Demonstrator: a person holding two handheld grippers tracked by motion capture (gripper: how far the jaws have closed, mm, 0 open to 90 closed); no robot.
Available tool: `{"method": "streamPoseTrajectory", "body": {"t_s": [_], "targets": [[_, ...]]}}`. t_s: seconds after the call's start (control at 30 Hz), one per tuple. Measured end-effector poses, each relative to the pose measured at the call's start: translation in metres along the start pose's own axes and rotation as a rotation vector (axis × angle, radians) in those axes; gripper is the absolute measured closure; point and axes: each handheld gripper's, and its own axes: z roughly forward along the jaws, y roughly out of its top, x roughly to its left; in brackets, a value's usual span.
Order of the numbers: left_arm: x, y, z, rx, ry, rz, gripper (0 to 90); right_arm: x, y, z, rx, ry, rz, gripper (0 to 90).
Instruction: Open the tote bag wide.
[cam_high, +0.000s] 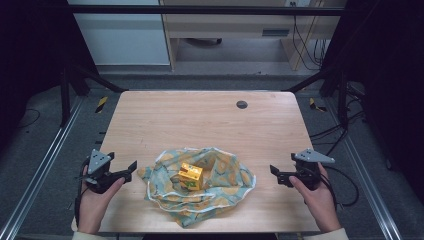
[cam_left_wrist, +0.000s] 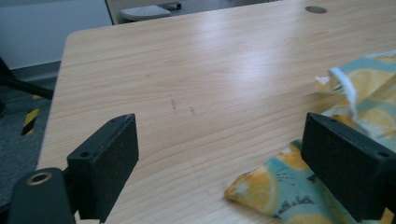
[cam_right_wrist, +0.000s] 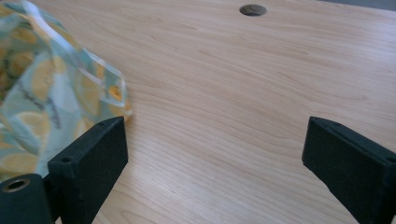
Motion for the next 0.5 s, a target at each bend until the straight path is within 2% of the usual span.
{"method": "streamPoseTrajectory", "body": {"t_s": [0.23,0.27,0.4,0.5], "targets": [[0.012,-0.005,0.000,0.039,0.041,-0.012,11.1,-0.012,-0.007,0.001,0.007,-0.034,0.046,6.9],[0.014,-0.006,0.001,0.052,0.045,-0.011,11.0,-0.014,-0.008,0.002,0.007,-0.042,0.069,6.8],[0.015,-0.010,0.005,0.099,0.060,-0.003,11.0,-0.021,-0.012,0.004,0.018,-0.069,0.100,6.8],[0.014,-0.012,0.009,0.142,0.066,0.011,10.6,-0.026,-0.015,0.005,0.021,-0.061,0.139,6.7]]}}
